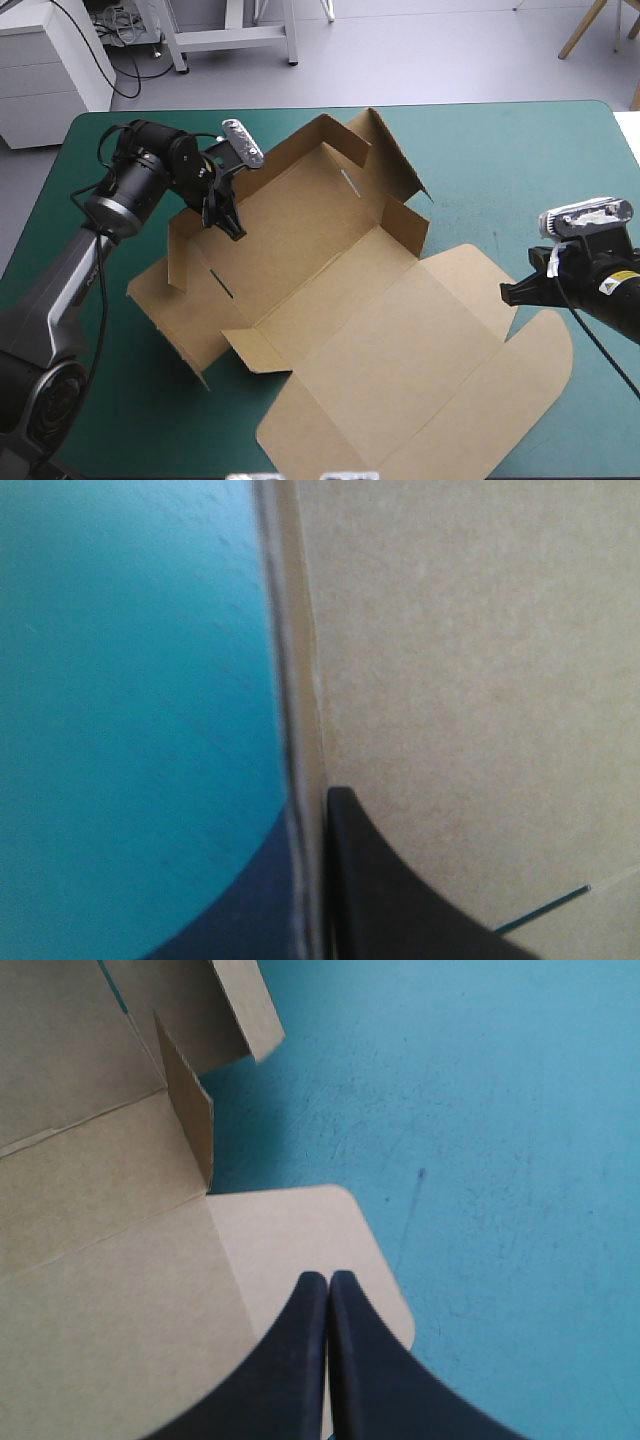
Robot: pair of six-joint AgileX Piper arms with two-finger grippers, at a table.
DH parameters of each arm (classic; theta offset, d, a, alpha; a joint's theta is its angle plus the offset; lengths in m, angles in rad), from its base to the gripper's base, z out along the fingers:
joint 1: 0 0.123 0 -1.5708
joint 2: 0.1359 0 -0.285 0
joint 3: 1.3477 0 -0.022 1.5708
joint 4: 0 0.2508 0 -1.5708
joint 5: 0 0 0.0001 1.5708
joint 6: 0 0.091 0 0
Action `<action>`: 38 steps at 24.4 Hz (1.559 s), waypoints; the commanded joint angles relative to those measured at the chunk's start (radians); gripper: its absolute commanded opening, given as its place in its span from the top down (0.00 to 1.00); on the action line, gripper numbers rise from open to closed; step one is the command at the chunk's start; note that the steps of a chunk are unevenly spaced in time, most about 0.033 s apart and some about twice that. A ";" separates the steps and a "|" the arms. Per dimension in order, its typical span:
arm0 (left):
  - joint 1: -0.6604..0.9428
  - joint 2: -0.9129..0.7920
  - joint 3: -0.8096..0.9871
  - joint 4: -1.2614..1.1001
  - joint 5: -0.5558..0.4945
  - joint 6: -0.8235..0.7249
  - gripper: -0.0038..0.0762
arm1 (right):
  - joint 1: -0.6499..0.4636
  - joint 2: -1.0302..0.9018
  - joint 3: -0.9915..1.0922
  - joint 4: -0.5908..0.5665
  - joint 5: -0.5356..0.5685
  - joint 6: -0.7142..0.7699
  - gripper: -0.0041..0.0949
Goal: Fold the box
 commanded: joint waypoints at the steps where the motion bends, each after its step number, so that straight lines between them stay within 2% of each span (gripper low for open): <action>1: -0.096 -0.037 -0.089 0.175 -0.084 0.019 0.96 | -0.009 -0.009 -0.057 0.008 -0.069 0.002 0.98; 5: -0.185 -0.035 -0.094 0.287 -0.171 0.046 0.96 | -0.009 -0.009 -0.075 0.001 -0.075 0.010 0.98; 7: -0.210 -0.035 -0.088 0.275 -0.220 0.123 0.96 | -0.009 -0.009 -0.082 -0.005 -0.090 0.010 0.98; 9: -0.225 -0.035 -0.074 0.263 -0.272 0.196 0.96 | -0.009 -0.009 -0.083 -0.018 -0.132 0.010 0.98; 16: -0.232 -0.049 0.078 0.264 -0.490 0.262 0.96 | -0.009 -0.009 -0.083 -0.038 -0.313 0.017 0.98; 17: -0.240 -0.060 0.109 0.269 -0.524 0.273 0.96 | -0.009 -0.009 -0.083 -0.038 -0.330 0.017 0.98; 19: -0.273 -0.127 0.244 0.345 -0.680 0.258 0.96 | -0.009 -0.009 -0.083 -0.038 -0.378 0.017 0.98; 20: -0.281 -0.143 0.272 0.354 -0.715 0.248 0.96 | -0.009 -0.009 -0.083 -0.035 -0.380 0.017 0.98; 21: -0.294 -0.171 0.326 0.381 -0.767 0.217 0.96 | -0.009 -0.009 -0.083 -0.021 -0.373 0.017 0.98; 23: -0.322 -0.200 0.400 0.444 -0.790 0.161 0.96 | -0.009 -0.009 -0.083 0.011 -0.342 0.017 0.98; 26: -0.352 -0.205 0.475 0.640 -0.812 -0.037 0.96 | -0.009 -0.009 -0.083 0.065 -0.299 0.019 0.98; 28: -0.381 -0.205 0.516 0.836 -0.779 -0.265 0.96 | -0.009 -0.008 -0.083 0.091 -0.262 0.048 0.98; 31: -0.404 -0.205 0.541 0.986 -0.739 -0.451 0.96 | -0.009 -0.008 -0.085 0.091 -0.212 0.046 0.96; 33: -0.408 -0.205 0.549 1.042 -0.739 -0.514 0.96 | -0.009 -0.008 -0.096 0.091 -0.187 0.046 0.89; 37: -0.408 -0.205 0.579 1.179 -0.722 -0.656 0.96 | -0.009 0.000 -0.173 0.075 -0.164 0.043 0.47; 38: -0.408 -0.203 0.580 1.207 -0.711 -0.689 0.96 | -0.009 0.006 -0.199 0.075 -0.164 0.043 0.40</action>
